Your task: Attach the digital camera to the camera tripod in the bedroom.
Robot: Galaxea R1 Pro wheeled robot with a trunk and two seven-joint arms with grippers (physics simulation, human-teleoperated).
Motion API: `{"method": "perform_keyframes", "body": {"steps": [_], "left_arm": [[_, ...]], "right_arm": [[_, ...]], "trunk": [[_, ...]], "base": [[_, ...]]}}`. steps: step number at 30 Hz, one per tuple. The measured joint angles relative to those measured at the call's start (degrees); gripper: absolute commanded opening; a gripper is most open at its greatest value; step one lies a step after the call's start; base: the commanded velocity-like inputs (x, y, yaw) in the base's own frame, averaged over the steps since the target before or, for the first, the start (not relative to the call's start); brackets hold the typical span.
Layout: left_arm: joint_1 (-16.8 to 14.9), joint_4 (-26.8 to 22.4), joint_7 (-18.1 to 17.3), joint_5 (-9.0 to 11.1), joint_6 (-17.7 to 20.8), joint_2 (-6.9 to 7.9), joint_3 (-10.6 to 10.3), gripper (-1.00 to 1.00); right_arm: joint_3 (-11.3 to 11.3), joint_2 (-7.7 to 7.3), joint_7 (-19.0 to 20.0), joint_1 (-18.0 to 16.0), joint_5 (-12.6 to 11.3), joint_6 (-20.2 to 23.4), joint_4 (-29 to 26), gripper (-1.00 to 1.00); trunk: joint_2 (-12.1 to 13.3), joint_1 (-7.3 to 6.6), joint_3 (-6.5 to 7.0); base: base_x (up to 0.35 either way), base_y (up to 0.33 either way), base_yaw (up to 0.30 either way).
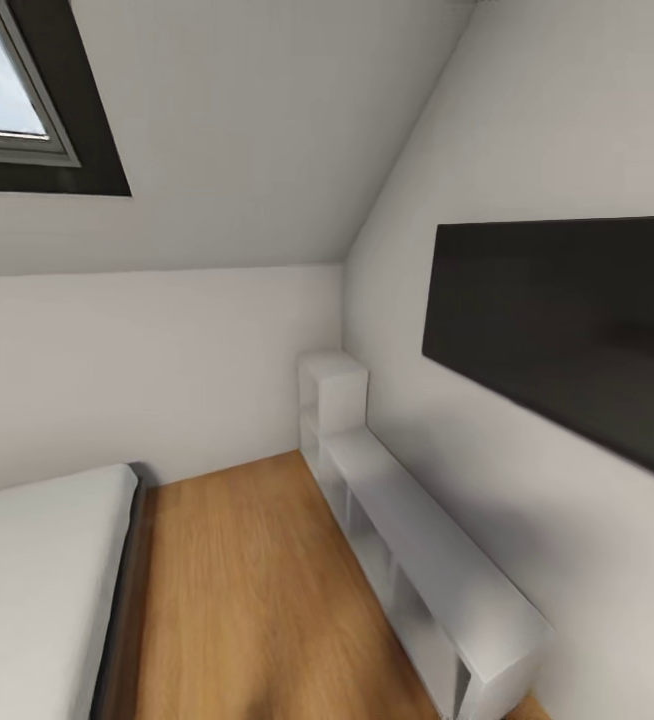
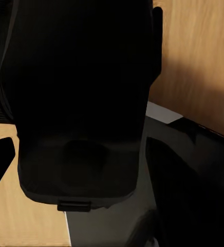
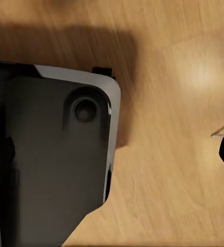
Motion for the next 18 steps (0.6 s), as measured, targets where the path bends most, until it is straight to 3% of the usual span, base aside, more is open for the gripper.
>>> {"method": "perform_keyframes", "body": {"steps": [6,18], "left_arm": [[0.0,-0.02,0.01,0.29,0.03,0.12,0.07,-1.0],[0.0,-0.03,0.01,0.66,0.03,0.16,0.27,-1.0]], "right_arm": [[0.0,0.0,0.02,0.0,0.03,-0.12,0.0,1.0],[0.0,0.0,0.0,0.0,0.09,-0.22,0.0,1.0]], "trunk": [[0.0,-0.02,0.0],[-0.01,-0.03,0.0]], "base": [[-0.121,-0.039,0.265],[-0.016,-0.005,0.27]]}}
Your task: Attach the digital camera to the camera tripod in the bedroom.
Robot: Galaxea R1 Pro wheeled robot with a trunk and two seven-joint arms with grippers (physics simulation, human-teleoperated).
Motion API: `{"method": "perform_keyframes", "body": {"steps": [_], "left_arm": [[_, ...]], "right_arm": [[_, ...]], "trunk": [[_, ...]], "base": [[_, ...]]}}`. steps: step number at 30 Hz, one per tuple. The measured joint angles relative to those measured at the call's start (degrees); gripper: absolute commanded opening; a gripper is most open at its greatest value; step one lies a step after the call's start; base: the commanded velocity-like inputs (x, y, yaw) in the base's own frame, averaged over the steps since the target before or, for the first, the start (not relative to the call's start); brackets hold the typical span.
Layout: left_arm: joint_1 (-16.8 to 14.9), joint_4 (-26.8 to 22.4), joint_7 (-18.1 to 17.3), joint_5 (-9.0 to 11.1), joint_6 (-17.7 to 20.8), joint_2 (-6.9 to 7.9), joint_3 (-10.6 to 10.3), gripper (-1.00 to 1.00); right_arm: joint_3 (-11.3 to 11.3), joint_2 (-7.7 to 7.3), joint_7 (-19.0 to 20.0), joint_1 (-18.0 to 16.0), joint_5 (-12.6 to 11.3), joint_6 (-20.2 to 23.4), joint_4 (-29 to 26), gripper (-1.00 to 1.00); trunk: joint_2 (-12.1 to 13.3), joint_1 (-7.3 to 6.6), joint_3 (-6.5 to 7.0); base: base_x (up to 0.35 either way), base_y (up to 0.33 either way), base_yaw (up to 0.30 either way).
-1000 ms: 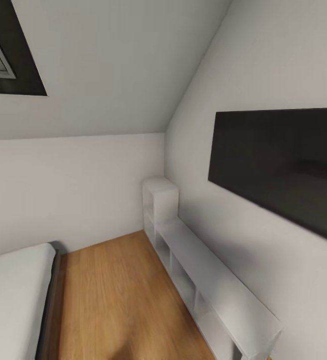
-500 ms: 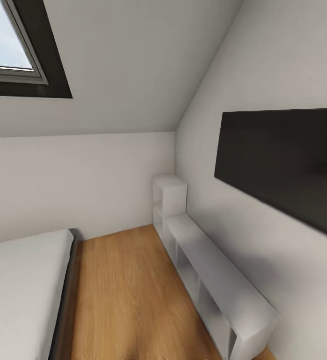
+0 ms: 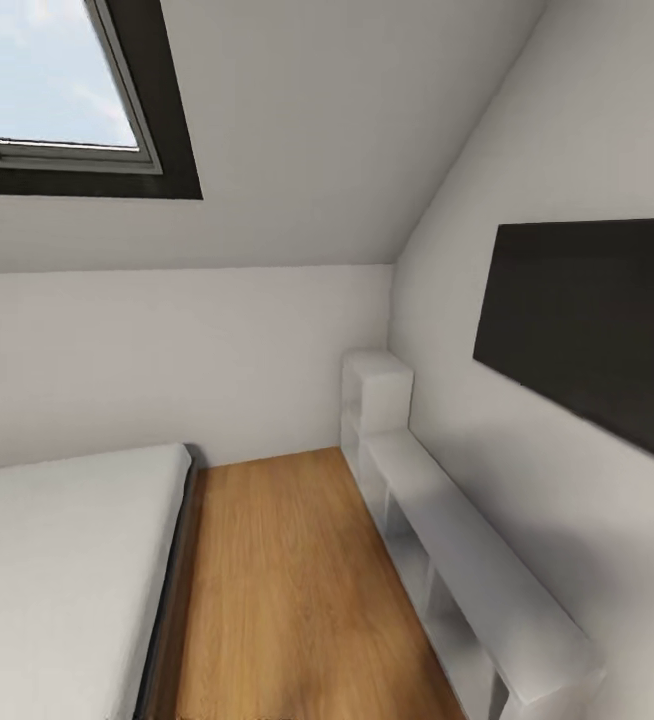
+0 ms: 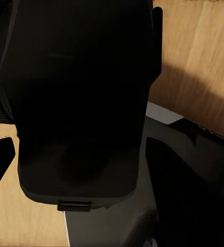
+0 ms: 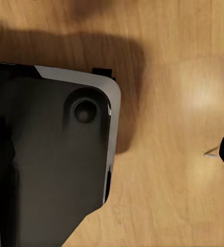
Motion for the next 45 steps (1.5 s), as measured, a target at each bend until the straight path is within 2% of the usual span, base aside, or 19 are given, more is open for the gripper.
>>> {"method": "perform_keyframes", "body": {"steps": [7,15,18,26,37,45], "left_arm": [[0.0,0.0,0.05,1.23,0.0,0.17,0.21,-1.0],[0.0,0.0,0.05,5.9,-0.09,1.23,0.27,-1.0],[0.0,-0.01,0.05,6.77,-0.12,1.4,0.22,-1.0],[0.0,-0.02,-0.46,7.38,-0.21,1.58,0.15,-1.0],[0.0,-0.03,-4.93,7.54,-0.23,2.3,0.1,-1.0],[0.01,-0.03,-5.93,7.56,-0.19,2.31,0.11,-1.0]], "right_arm": [[0.0,0.05,0.0,0.0,0.0,0.02,0.0,1.0],[0.02,0.07,-0.04,0.0,0.03,0.03,0.0,1.0],[0.05,0.03,-0.13,0.0,0.09,0.06,0.0,1.0],[0.21,0.21,-1.02,0.0,0.18,0.59,0.0,1.0],[0.2,0.26,-2.95,0.0,0.5,0.4,-0.07,1.0],[0.18,0.26,-3.08,0.0,0.5,0.01,-0.08,1.0]], "trunk": [[0.0,0.0,0.0],[0.0,0.0,0.0],[0.0,0.0,0.0],[0.0,0.0,0.0],[0.0,0.0,0.0],[0.0,0.0,0.0]], "base": [[-0.001,0.0,0.27],[0.0,0.0,0.27],[0.0,0.0,0.271],[0.0,0.0,0.274],[0.0,0.0,0.285],[0.0,0.0,0.287]]}}
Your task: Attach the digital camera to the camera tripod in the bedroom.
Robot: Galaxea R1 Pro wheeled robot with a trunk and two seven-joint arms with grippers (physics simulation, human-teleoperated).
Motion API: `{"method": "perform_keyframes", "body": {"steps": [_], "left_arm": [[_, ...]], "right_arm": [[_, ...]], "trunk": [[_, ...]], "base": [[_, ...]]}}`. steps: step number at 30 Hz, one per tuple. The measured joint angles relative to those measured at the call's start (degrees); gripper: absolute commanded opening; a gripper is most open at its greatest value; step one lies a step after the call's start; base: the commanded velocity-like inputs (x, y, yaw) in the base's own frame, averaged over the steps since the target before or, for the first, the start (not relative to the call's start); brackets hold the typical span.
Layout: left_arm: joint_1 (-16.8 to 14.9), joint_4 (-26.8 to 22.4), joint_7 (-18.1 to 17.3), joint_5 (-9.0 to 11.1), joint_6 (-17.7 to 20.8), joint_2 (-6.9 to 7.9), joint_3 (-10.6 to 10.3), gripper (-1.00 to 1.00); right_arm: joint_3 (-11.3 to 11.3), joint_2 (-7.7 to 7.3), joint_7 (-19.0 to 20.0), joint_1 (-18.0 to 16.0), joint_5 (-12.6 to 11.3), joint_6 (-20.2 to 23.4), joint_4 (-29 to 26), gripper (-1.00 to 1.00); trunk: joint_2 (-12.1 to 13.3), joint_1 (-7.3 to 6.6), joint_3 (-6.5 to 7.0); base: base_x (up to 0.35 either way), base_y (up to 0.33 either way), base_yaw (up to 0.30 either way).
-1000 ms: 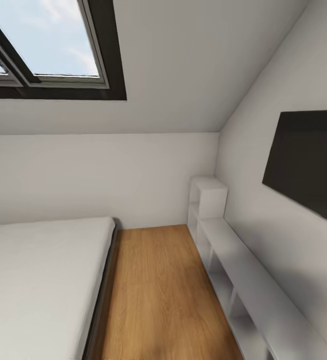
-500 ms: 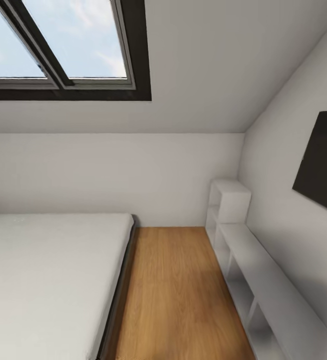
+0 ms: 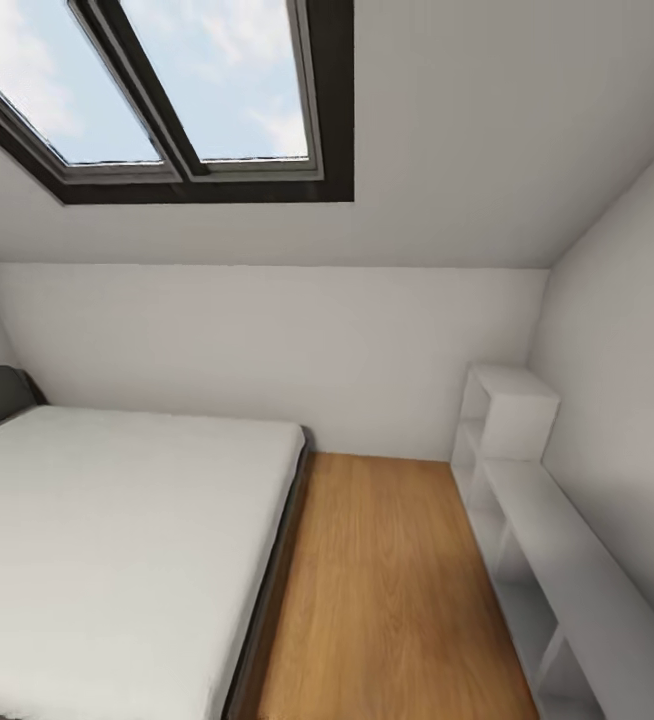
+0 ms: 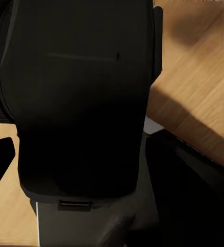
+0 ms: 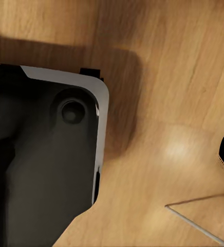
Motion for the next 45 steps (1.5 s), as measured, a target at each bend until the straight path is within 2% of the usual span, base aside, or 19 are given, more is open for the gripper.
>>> {"method": "perform_keyframes", "body": {"steps": [9,45], "left_arm": [[0.01,-0.01,-0.15,-0.39,0.05,-0.1,-0.15,-1.0],[0.0,0.0,-0.16,0.12,0.1,0.05,-0.09,-1.0]], "right_arm": [[0.0,-0.08,-0.06,0.0,-0.12,-0.09,0.0,1.0],[0.08,-0.09,-0.09,-0.01,-0.13,-0.16,-0.32,1.0]], "trunk": [[0.0,0.0,0.0],[0.0,0.0,0.0]], "base": [[0.0,0.0,0.288],[0.0,0.0,0.288]]}}
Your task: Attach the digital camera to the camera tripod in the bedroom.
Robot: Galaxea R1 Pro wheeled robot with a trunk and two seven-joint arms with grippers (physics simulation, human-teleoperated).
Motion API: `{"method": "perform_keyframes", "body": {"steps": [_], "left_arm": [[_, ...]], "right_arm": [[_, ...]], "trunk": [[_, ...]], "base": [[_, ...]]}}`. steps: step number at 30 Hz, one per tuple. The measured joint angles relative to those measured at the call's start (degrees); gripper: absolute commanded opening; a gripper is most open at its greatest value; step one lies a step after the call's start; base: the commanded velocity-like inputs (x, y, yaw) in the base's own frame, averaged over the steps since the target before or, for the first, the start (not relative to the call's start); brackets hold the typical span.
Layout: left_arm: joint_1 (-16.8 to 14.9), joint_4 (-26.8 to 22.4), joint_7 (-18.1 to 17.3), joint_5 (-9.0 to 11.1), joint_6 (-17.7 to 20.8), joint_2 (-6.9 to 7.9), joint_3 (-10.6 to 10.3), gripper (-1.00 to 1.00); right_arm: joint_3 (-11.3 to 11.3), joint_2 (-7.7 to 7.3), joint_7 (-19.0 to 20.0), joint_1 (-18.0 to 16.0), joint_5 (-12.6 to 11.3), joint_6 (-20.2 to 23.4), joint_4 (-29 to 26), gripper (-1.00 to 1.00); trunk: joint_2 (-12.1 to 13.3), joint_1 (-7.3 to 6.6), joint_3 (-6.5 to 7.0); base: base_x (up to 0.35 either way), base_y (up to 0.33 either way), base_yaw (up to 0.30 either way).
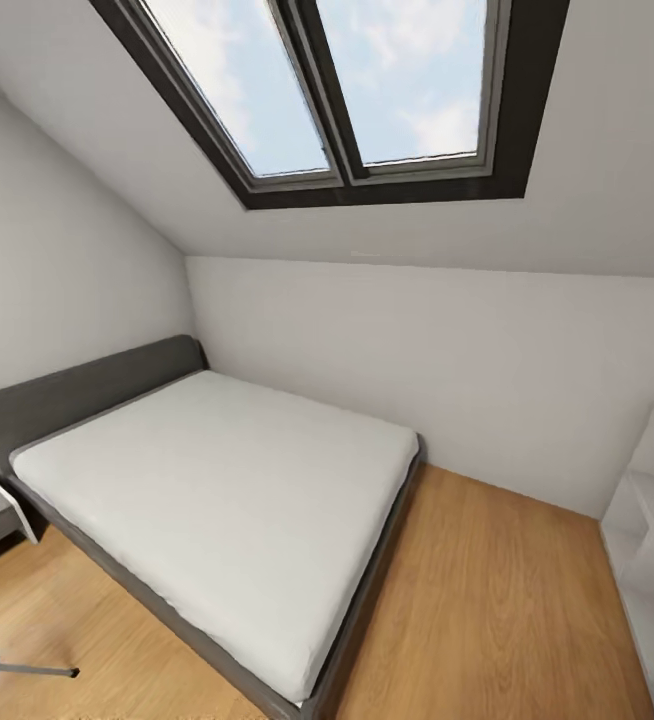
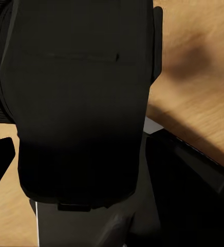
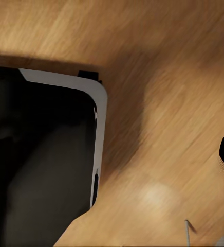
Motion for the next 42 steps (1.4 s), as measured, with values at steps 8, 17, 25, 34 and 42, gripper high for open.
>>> {"method": "perform_keyframes", "body": {"steps": [8,17,25,34,42], "left_arm": [[0.0,0.0,-0.01,-0.17,-0.05,-0.05,-0.04,-1.0],[0.01,-0.01,-0.01,-0.28,-0.06,-0.08,-0.08,-1.0],[0.0,0.0,-0.01,-0.3,-0.06,-0.08,-0.08,-1.0],[0.02,0.0,0.0,-0.3,-0.06,-0.13,-0.08,-1.0],[0.0,0.0,-0.01,-0.3,-0.06,-0.16,-0.08,-1.0]], "right_arm": [[0.01,0.0,-0.01,0.0,-0.01,0.0,0.0,1.0],[0.03,0.0,-0.01,0.0,-0.01,0.0,0.0,1.0],[0.03,0.0,-0.01,0.0,-0.01,0.0,0.0,1.0],[0.04,0.0,-0.01,0.0,-0.01,0.0,0.0,1.0],[0.07,0.0,-0.01,0.0,-0.01,0.0,0.0,1.0]], "trunk": [[0.01,0.0,0.0],[0.01,0.0,0.0],[0.01,0.0,0.0],[0.01,0.0,0.0],[0.01,0.0,0.0]], "base": [[0.0,0.0,0.288],[0.0,0.0,0.288],[0.0,0.0,0.288],[0.0,0.0,0.287],[0.0,0.0,0.288]]}}
